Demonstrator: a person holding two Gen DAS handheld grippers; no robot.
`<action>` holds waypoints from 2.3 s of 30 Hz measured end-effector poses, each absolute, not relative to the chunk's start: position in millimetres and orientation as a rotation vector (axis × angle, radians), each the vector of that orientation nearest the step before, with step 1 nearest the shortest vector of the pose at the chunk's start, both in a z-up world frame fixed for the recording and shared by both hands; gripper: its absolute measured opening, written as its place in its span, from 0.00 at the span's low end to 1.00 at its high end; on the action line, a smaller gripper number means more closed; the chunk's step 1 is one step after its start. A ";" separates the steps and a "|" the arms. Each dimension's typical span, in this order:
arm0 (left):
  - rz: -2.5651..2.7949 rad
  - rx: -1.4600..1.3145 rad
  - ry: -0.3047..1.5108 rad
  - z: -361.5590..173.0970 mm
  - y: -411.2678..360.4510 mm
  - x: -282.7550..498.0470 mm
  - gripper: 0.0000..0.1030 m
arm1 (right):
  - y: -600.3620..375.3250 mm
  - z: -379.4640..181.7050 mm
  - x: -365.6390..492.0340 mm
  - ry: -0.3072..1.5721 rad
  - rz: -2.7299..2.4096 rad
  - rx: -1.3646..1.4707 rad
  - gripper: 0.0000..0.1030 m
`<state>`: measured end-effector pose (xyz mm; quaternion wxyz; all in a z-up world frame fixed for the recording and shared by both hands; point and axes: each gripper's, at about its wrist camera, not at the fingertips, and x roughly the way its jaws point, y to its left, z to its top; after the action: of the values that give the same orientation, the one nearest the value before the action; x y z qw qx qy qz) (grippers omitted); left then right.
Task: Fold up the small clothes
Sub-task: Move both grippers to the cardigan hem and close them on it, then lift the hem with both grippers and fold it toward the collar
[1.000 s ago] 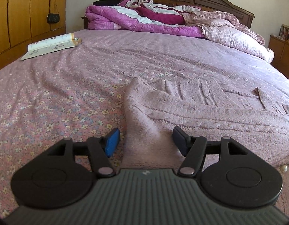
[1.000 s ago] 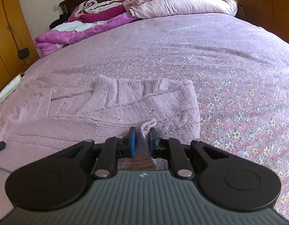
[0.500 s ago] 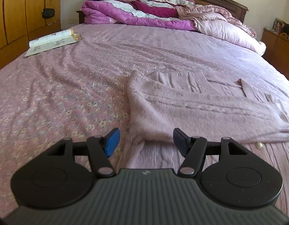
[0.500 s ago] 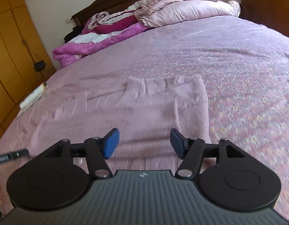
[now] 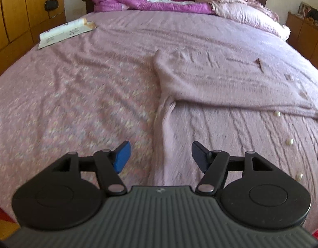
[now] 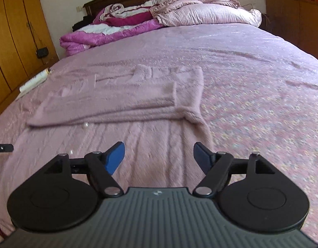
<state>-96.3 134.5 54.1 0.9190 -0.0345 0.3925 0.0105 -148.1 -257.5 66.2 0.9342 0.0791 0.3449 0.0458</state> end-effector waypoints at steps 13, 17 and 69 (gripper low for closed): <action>0.023 -0.103 0.922 39.1 149.7 -123.2 0.65 | -273.5 49.6 -164.1 0.852 0.122 0.045 0.77; -0.034 -0.182 0.963 38.5 154.9 -125.3 0.65 | -276.7 43.3 -167.5 0.888 0.176 0.087 0.77; -0.233 -0.603 0.674 90.9 152.4 -74.9 0.10 | -301.9 53.1 -122.5 0.491 0.375 0.611 0.11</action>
<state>-74.9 152.4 90.9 0.8930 -0.2904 0.3251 -0.1122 -122.5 -301.9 53.1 0.9070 0.2961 0.2379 0.1816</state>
